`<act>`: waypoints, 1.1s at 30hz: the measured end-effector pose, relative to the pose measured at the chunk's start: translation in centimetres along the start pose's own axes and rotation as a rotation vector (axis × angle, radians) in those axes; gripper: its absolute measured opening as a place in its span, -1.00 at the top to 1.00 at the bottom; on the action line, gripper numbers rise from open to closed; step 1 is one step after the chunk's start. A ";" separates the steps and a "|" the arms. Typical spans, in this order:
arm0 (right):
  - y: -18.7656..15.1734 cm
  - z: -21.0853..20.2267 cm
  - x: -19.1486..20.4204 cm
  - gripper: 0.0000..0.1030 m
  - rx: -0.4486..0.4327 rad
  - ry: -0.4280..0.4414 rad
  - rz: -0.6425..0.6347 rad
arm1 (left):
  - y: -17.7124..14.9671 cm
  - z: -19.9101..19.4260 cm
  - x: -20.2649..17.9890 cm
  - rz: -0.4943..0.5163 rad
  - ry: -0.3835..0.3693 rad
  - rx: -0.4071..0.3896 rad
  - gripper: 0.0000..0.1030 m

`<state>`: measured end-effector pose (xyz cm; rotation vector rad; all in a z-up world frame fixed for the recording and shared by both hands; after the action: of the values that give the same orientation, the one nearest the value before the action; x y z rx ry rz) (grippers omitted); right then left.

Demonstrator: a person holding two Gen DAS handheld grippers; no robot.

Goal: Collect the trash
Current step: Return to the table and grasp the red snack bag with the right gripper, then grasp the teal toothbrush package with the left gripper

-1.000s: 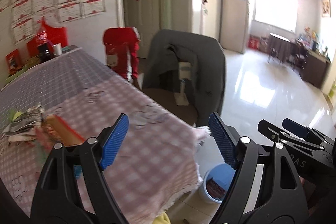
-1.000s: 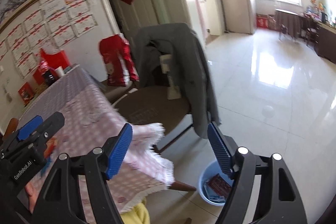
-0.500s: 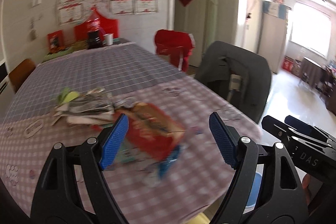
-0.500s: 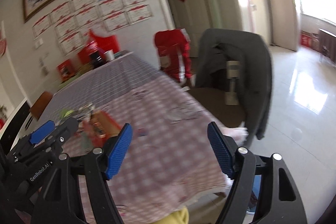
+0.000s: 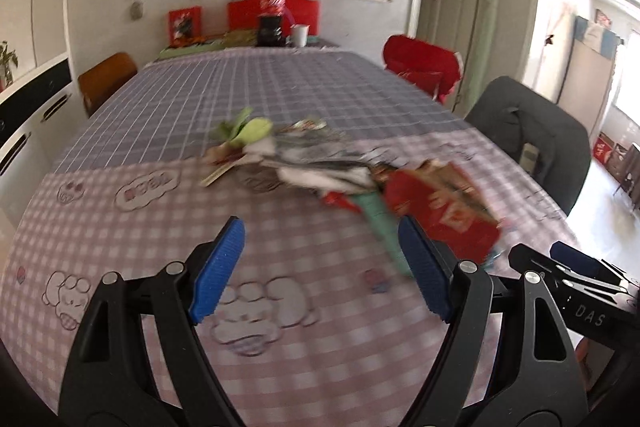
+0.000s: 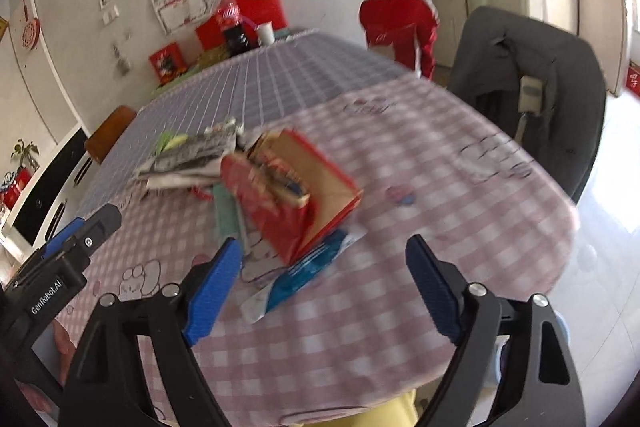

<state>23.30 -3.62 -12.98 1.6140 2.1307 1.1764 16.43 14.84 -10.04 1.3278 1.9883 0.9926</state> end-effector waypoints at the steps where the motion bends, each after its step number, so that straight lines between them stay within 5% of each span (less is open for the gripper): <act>1: -0.2 0.6 0.4 -0.62 0.011 0.004 -0.001 | -0.3 0.3 0.6 -0.006 0.007 0.012 -0.52; 16: 2.8 8.4 2.2 -0.73 0.072 -0.074 -0.130 | -2.5 3.4 3.6 -0.055 -0.020 0.139 -0.52; 21: 3.6 8.5 2.3 -0.20 0.052 -0.015 -0.116 | -2.2 3.9 2.8 -0.043 -0.036 0.152 -0.52; 23: 3.6 7.8 2.6 0.50 0.024 0.006 -0.125 | -2.0 4.2 2.3 -0.035 -0.048 0.161 -0.52; 24: 3.6 7.4 2.7 0.67 0.019 0.028 -0.122 | -2.0 4.3 2.0 -0.033 -0.053 0.164 -0.52; 33: 4.3 3.8 0.7 0.78 -0.062 0.054 -0.051 | -1.8 5.3 -2.3 0.012 -0.102 0.194 -0.52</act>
<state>28.34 -0.96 -12.28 1.5094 2.1319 1.2709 20.36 13.76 -14.48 1.4637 2.0421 0.7361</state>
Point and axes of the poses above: each gripper's, at about its wrist camera, not at the fingertips, and z roughly the way its jaws point, x to its left, y to its top, the point moved 8 cm from there along z, roughly the way its jaws point, and after that the axes turned 2 degrees about y, right-handed, at the moved point
